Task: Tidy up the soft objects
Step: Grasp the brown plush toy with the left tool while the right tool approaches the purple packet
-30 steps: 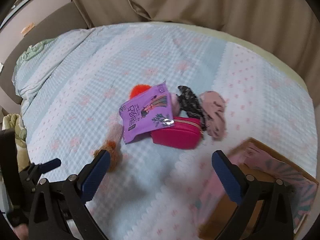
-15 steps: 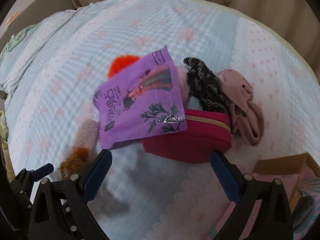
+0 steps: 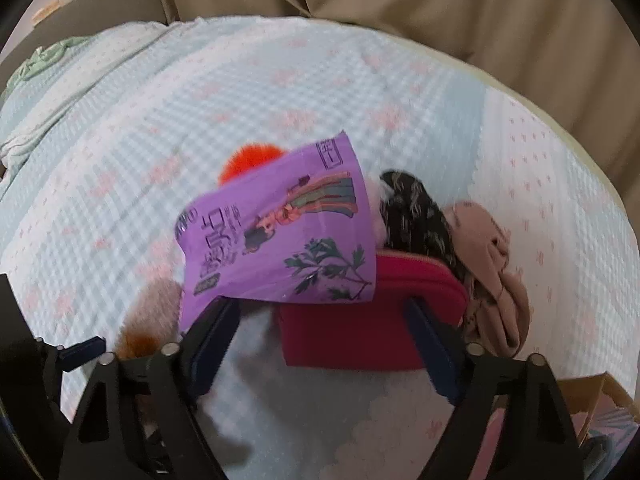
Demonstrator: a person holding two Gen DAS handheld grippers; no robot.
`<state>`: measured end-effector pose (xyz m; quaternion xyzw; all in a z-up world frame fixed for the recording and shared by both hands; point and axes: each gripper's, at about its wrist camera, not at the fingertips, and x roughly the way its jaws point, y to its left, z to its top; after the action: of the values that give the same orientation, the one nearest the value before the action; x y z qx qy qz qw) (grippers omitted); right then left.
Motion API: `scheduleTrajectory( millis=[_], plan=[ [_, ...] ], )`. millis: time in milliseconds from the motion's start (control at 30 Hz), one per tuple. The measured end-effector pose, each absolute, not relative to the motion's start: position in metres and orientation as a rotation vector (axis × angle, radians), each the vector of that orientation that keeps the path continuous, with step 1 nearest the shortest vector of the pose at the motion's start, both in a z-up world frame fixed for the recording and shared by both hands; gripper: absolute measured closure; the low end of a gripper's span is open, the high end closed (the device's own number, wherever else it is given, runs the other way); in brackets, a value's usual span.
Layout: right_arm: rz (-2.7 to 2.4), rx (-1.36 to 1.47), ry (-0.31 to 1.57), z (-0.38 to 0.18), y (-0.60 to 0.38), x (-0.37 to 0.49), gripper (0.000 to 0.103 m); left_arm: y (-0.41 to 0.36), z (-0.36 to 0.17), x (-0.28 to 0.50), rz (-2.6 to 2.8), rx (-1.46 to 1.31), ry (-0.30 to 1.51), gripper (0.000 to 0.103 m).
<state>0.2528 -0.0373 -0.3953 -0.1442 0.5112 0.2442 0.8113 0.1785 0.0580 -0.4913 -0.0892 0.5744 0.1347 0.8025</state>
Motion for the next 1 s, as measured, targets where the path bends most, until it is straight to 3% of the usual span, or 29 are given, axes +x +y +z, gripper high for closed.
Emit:
scheduleTrajectory(
  millis=[300, 833, 1000],
  plan=[
    [0.599, -0.335, 1.007, -0.382, -0.006, 0.258, 0.035, 0.061, -0.488, 0.187, 0.28, -0.185, 1.221, 0.005],
    [0.783, -0.097, 1.155, -0.412, 0.09, 0.335, 0.035, 0.087, -0.482, 0.196, 0.225, -0.158, 1.176, 0.007],
    [0.724, -0.013, 1.271, -0.428, 0.114, 0.362, 0.035, 0.098, -0.477, 0.211, 0.225, -0.145, 1.154, 0.027]
  ],
)
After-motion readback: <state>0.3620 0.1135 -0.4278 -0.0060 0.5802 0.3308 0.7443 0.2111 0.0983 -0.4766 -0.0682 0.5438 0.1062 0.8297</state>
